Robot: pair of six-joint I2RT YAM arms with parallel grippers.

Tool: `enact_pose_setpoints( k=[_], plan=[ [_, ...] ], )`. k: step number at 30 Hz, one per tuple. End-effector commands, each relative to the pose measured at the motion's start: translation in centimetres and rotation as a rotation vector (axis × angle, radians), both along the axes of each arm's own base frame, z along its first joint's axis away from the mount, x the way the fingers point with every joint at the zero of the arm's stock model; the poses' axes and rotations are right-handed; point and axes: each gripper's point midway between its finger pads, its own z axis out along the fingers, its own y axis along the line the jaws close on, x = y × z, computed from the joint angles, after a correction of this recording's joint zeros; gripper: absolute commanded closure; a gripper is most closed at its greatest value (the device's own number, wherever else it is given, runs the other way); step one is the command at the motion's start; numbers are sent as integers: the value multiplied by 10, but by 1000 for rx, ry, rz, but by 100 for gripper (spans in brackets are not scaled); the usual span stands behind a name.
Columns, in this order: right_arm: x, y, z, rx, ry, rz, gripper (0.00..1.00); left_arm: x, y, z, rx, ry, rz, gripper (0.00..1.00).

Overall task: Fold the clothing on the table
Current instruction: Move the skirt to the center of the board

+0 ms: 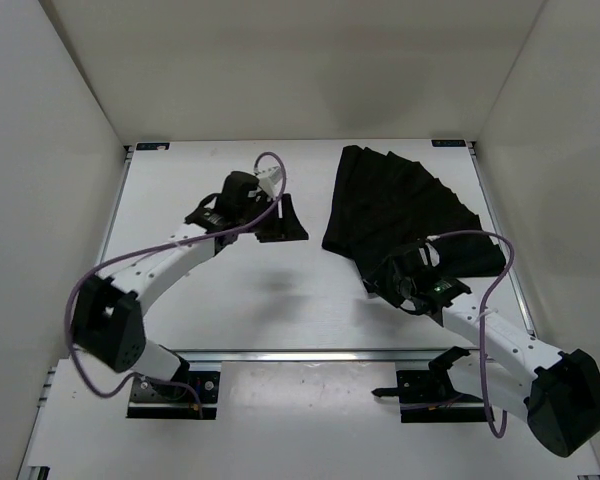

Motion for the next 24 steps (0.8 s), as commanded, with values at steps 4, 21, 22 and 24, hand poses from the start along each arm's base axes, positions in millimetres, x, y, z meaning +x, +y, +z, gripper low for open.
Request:
enact_pose_setpoints(
  k=[4, 21, 22, 24],
  plan=[
    [6, -37, -16, -10, 54, -310, 49, 44, -38, -40, 95, 50, 9, 33],
    [13, -43, -62, 33, 132, -324, 50, 118, -124, -135, 411, 141, -55, 33],
    [15, -42, -63, 26, 127, -312, 52, 114, -121, -141, 436, 170, -61, 34],
    [17, -46, -62, 23, 120, -304, 62, 110, -126, -158, 464, 195, -89, 41]
  ],
)
